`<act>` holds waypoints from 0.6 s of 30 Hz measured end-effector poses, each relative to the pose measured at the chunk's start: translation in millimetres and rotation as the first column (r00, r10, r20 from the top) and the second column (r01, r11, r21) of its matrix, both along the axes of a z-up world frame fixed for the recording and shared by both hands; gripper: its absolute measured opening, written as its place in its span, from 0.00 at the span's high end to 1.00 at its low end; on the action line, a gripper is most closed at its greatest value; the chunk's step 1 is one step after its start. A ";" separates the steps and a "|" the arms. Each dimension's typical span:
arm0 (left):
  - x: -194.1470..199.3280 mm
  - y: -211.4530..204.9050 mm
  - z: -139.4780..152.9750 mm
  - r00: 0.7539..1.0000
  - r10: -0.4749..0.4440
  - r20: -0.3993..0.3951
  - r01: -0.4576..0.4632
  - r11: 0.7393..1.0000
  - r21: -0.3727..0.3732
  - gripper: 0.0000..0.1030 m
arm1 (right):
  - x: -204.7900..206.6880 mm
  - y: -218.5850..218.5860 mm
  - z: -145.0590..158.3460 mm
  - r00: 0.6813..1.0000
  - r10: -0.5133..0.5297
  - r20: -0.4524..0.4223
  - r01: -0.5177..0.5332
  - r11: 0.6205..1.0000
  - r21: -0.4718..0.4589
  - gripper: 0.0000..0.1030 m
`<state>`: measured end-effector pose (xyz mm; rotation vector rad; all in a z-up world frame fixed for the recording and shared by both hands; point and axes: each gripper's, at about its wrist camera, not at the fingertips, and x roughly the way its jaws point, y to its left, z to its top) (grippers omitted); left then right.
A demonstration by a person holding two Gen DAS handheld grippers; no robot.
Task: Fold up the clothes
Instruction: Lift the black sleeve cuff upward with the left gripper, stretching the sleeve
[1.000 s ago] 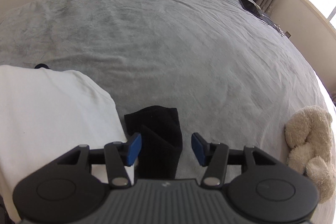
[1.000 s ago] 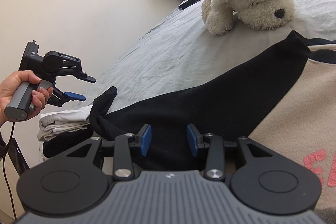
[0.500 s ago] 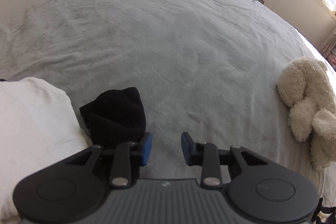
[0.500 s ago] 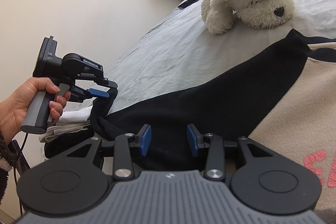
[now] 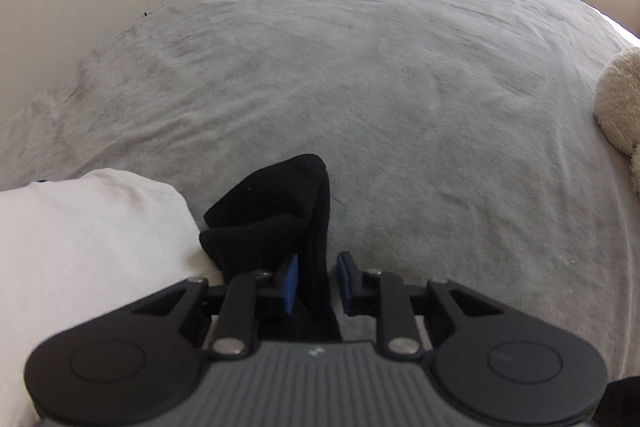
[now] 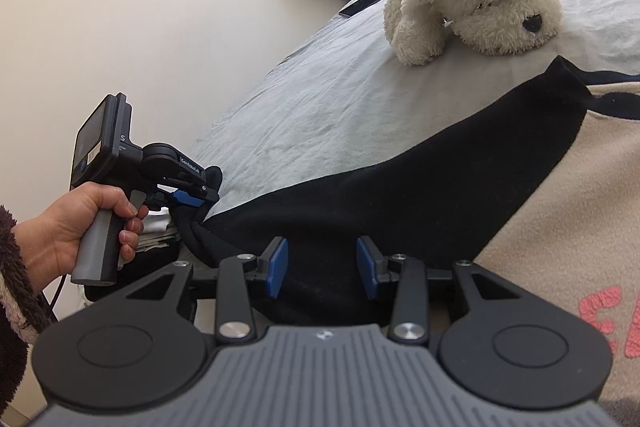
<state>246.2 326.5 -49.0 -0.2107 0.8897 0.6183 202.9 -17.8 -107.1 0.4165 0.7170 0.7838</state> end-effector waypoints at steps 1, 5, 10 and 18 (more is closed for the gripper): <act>-7.6 1.4 4.3 0.998 0.006 0.062 -0.004 1.000 -0.020 0.96 | -0.1 0.0 0.0 1.000 -0.001 0.000 0.001 1.000 0.001 0.60; -48.7 6.0 31.0 0.932 0.032 0.361 0.020 0.990 -0.140 0.97 | -0.6 0.3 0.1 1.000 -0.005 -0.001 0.005 1.000 0.005 0.60; -101.9 17.2 59.6 0.819 0.115 0.562 0.035 0.968 -0.249 0.97 | -1.4 2.6 2.5 1.000 -0.005 0.004 0.005 1.000 -0.002 0.60; -175.3 18.8 59.4 0.705 0.234 0.670 -0.022 0.951 -0.309 0.97 | -2.7 5.8 6.6 1.000 0.005 0.003 -0.005 1.000 0.007 0.55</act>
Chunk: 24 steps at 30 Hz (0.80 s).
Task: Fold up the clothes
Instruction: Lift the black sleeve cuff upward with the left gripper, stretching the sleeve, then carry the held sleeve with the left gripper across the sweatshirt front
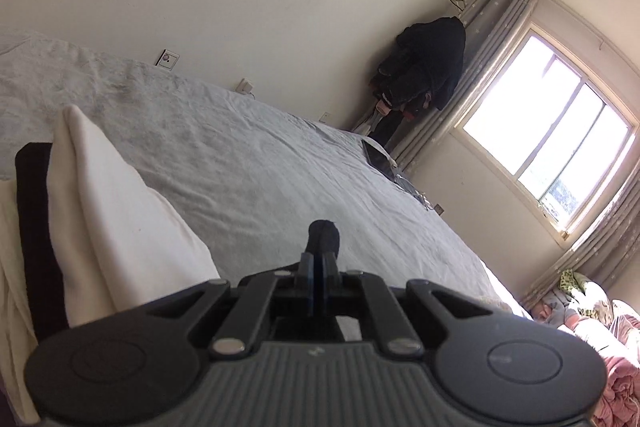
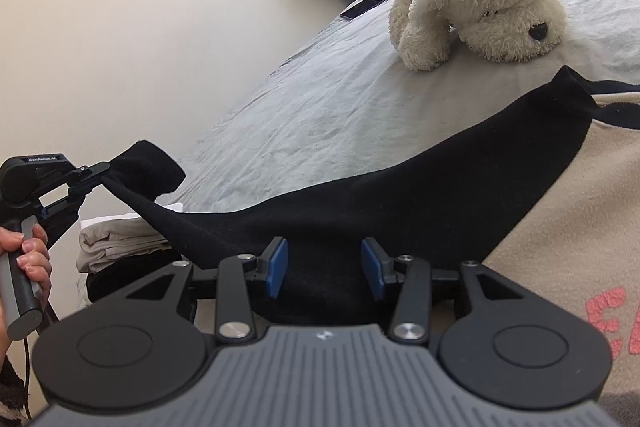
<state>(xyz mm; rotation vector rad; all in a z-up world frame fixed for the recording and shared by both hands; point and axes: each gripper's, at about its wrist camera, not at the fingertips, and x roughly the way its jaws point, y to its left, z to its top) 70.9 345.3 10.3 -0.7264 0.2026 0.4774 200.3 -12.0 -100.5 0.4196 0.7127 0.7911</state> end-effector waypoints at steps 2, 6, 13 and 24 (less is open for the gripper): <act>-13.6 -0.3 -7.2 0.999 0.024 0.039 -0.023 0.999 -0.026 0.96 | -0.3 2.1 2.1 0.999 0.031 -0.011 -0.031 0.999 0.041 0.55; -32.8 -1.2 -23.7 0.988 0.032 0.148 -0.019 0.996 -0.089 0.97 | -4.0 14.4 3.0 0.990 0.136 -0.047 -0.130 0.984 0.119 0.56; -38.2 -6.2 -31.0 0.913 -0.107 0.395 0.155 0.984 -0.092 0.97 | -8.7 51.8 -1.8 0.962 0.248 -0.113 -0.239 0.967 0.087 0.60; 3.7 -51.3 -14.2 0.789 -0.339 0.512 0.419 0.907 -0.045 0.97 | -7.8 56.1 9.9 0.957 0.216 -0.194 -0.174 0.961 0.213 0.54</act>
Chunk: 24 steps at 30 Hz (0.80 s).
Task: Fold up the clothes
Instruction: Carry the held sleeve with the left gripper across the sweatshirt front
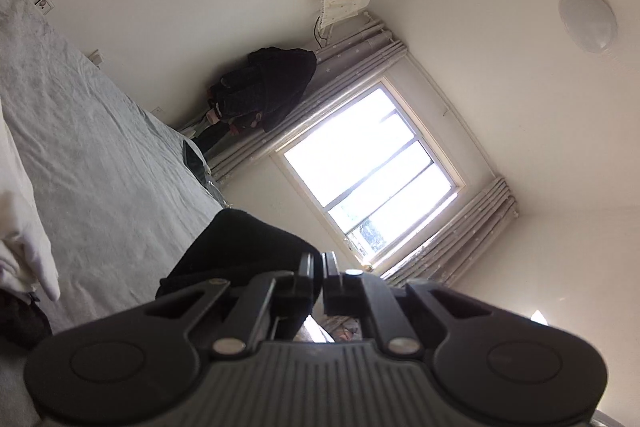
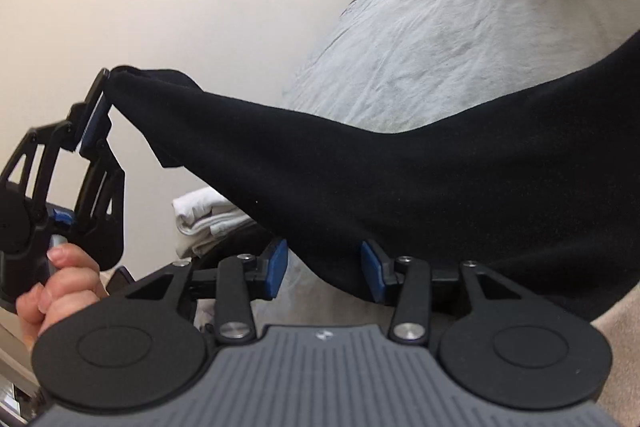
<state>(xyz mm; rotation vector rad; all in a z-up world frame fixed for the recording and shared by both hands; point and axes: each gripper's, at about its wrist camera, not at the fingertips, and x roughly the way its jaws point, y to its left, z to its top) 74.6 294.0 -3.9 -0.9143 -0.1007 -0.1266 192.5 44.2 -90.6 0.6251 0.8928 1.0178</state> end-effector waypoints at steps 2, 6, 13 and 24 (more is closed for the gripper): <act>7.6 -5.8 1.3 0.999 -0.040 -0.003 0.040 0.999 0.009 0.97 | -1.8 -16.6 5.8 0.998 -0.054 -0.014 0.055 0.998 0.016 0.51; 19.7 -20.3 2.5 0.994 -0.110 -0.031 0.111 0.993 0.049 0.97 | -10.9 -55.8 19.1 0.986 -0.161 -0.035 0.162 0.986 0.027 0.50; 35.7 -54.3 1.6 0.969 -0.225 -0.102 0.237 0.963 0.127 0.96 | -44.9 -131.8 45.7 0.943 -0.327 -0.056 0.329 0.944 0.031 0.48; 43.1 -103.7 -9.7 0.888 -0.408 -0.214 0.447 0.875 0.186 0.96 | -85.7 -199.9 45.0 0.866 -0.480 -0.144 0.487 0.873 0.022 0.46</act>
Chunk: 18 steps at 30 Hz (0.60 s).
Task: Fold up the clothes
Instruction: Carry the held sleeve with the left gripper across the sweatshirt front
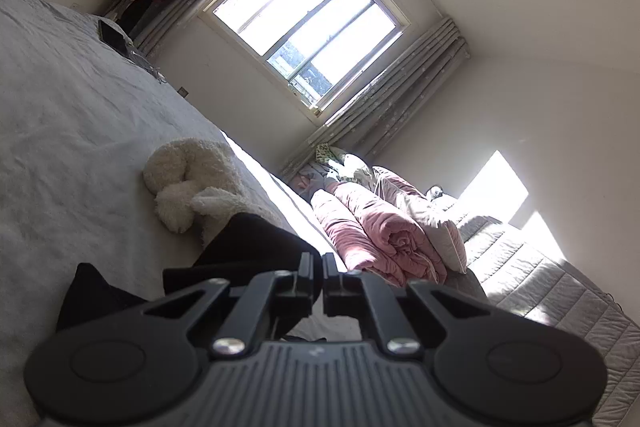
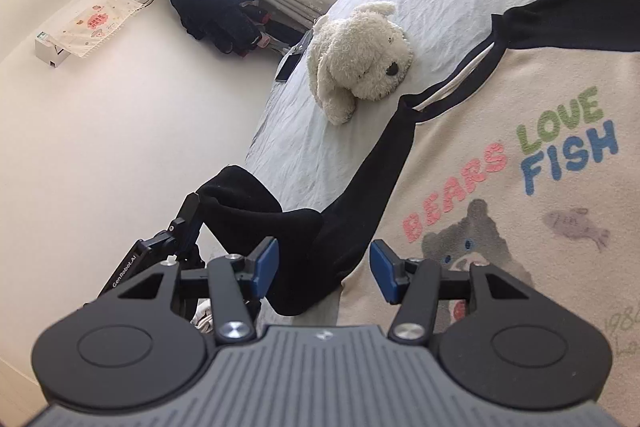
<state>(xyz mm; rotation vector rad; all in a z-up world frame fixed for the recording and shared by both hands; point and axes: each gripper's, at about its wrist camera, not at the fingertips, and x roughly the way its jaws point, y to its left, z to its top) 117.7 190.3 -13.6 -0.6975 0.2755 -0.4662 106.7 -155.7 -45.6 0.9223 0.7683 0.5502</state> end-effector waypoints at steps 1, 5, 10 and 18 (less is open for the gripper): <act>-0.1 -3.5 -1.1 1.000 -0.017 -0.008 0.017 1.000 0.009 0.96 | -1.5 -3.0 -3.2 1.000 -0.009 -0.010 0.009 1.000 0.005 0.46; -1.9 -18.5 -5.0 0.997 -0.075 -0.037 0.076 0.996 0.045 0.96 | -7.5 -14.9 -15.9 0.998 -0.043 -0.050 0.044 0.999 0.023 0.46; -6.0 -41.9 -11.2 0.985 -0.158 -0.067 0.165 0.981 0.103 0.96 | -8.7 -22.6 -18.4 0.996 -0.052 -0.079 0.052 0.999 0.009 0.45; -4.5 -76.0 -26.6 0.934 -0.327 -0.144 0.346 0.928 0.136 0.96 | -3.2 -31.7 -19.2 0.994 -0.078 -0.076 0.083 0.995 0.058 0.45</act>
